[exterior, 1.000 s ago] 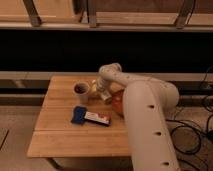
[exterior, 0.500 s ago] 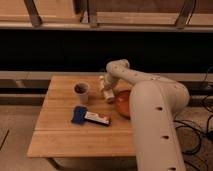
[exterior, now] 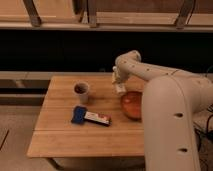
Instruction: Place the bottle in the ceramic bowl
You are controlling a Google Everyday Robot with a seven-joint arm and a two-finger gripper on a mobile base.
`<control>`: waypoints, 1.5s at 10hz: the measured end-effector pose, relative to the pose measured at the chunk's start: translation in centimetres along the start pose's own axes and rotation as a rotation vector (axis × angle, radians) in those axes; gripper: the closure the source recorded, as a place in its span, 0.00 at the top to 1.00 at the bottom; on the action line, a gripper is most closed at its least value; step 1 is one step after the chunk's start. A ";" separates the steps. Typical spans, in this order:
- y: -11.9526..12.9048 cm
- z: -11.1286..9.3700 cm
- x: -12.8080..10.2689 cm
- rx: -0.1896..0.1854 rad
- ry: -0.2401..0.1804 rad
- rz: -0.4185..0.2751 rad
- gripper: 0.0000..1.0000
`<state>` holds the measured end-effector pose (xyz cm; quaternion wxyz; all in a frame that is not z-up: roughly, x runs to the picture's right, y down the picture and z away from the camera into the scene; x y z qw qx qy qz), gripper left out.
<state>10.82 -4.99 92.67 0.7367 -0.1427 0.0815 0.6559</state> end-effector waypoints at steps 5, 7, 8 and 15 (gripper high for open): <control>-8.4 -7.9 9.3 0.270 0.075 0.203 0.00; -9.7 -9.4 12.3 0.338 0.112 0.263 0.09; -9.8 -9.5 12.4 0.340 0.113 0.265 0.18; -9.7 -9.4 12.4 0.339 0.114 0.263 0.79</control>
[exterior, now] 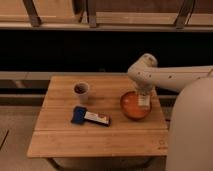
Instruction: Place the bottle in the ceramic bowl
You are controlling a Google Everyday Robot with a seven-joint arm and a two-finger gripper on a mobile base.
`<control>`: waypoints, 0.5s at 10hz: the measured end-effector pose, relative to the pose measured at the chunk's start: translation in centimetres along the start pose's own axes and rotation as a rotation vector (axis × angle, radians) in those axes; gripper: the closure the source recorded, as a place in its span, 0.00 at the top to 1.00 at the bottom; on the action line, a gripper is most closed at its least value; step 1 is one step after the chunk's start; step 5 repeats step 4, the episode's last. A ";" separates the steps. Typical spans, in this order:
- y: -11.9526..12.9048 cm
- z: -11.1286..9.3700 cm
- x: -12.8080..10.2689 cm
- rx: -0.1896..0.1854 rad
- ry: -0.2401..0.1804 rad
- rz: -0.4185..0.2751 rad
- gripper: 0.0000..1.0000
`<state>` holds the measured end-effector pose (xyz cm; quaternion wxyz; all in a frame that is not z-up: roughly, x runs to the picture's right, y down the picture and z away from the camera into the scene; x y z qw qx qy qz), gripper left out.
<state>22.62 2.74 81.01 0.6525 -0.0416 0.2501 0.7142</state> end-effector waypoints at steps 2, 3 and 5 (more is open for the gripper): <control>0.0 0.0 0.0 0.000 0.000 0.001 0.80; 0.0 0.0 0.0 0.000 0.000 0.001 0.80; 0.0 0.0 0.0 0.000 -0.001 0.001 0.80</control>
